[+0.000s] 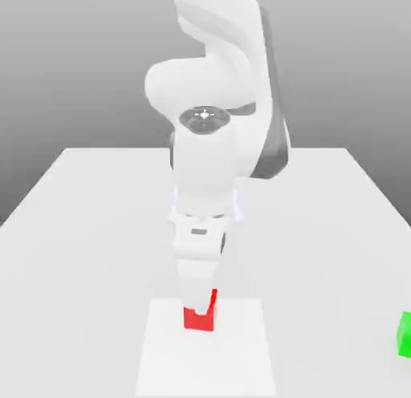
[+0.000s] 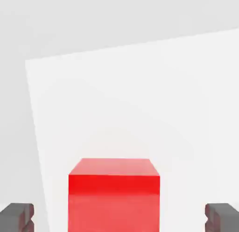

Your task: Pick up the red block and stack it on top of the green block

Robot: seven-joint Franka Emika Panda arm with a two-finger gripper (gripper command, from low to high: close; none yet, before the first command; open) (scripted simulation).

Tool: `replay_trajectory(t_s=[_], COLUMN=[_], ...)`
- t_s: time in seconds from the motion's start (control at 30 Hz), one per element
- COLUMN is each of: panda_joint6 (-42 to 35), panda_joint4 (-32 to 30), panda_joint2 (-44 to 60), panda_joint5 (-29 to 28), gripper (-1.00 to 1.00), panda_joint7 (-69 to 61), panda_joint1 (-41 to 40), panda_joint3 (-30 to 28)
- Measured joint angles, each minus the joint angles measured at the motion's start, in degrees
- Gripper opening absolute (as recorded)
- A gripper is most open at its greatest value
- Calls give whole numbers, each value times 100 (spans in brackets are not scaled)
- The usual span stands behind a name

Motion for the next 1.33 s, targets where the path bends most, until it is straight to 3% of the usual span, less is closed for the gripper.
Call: replay_trajectory(t_s=[0.03,0.07,0.3,0.53,1.03,1.2,1.23,1.33], panda_joint6=[199,325,321,-767,-2357,-1841,-1738,-1738], panda_joint4=[37,60,59,-156,2727,3085,3097,3097], panda_joint2=[237,386,394,-936,367,1238,1356,1356], panda_joint5=[194,304,284,-1159,-1296,-1419,-1442,-1442], gripper=[0,-100,-100,-100,-100,-100,100,100], panda_joint7=[-150,-234,-220,826,3411,3780,3800,3800], panda_joint1=[-233,-378,-432,-428,1923,2224,2230,2230], panda_joint3=[267,431,474,84,1493,1583,1581,1581])
